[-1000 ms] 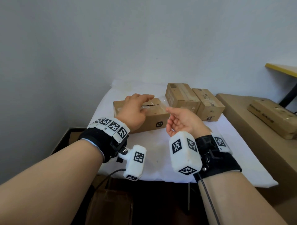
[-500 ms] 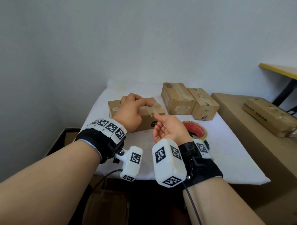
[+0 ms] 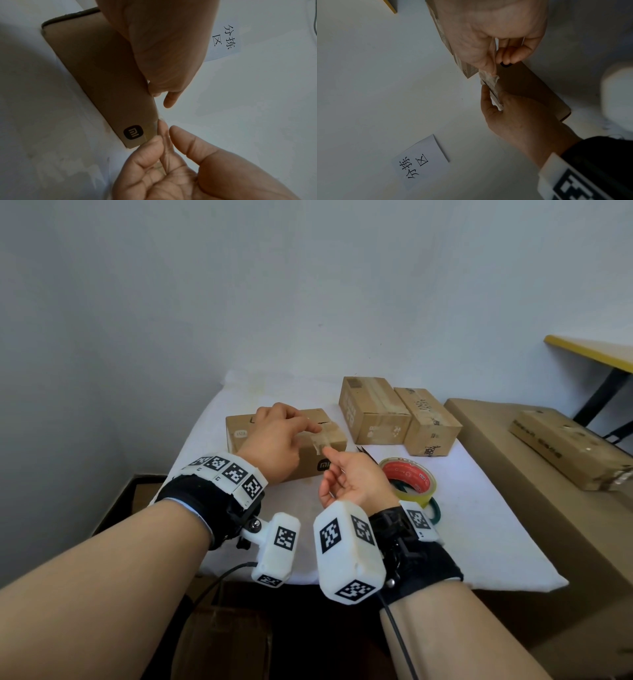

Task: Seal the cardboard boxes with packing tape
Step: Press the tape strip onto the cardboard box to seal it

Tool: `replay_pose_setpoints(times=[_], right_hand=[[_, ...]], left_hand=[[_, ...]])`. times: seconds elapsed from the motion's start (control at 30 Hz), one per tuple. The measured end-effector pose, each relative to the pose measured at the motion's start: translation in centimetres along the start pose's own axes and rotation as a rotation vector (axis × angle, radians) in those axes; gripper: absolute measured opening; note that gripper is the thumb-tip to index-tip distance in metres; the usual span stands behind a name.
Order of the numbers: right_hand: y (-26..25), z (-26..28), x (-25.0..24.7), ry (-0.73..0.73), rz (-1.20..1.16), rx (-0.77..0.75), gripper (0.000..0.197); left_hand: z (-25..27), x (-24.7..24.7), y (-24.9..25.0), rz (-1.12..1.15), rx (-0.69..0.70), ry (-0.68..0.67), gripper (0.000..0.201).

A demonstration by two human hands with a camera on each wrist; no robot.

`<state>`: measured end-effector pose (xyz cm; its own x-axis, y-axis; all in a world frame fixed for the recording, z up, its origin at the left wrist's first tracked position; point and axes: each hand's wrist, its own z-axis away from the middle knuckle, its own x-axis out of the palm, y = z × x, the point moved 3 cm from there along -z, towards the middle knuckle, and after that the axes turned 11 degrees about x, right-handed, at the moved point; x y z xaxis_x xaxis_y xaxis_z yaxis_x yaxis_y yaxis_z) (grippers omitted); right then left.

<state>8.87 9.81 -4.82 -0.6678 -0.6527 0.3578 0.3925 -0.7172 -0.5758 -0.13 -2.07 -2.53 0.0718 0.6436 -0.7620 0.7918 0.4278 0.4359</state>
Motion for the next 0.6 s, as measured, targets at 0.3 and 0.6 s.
replay_pose_setpoints(times=[0.3, 0.6], right_hand=[[0.01, 0.12, -0.02, 0.004, 0.005, 0.002, 0.015], [0.08, -0.05, -0.16, 0.028, 0.03, -0.016, 0.012]], left_hand=[[0.09, -0.3, 0.37, -0.034, 0.004, -0.05, 0.047], [0.01, 0.02, 0.42, -0.143, 0.049, -0.116, 0.048]])
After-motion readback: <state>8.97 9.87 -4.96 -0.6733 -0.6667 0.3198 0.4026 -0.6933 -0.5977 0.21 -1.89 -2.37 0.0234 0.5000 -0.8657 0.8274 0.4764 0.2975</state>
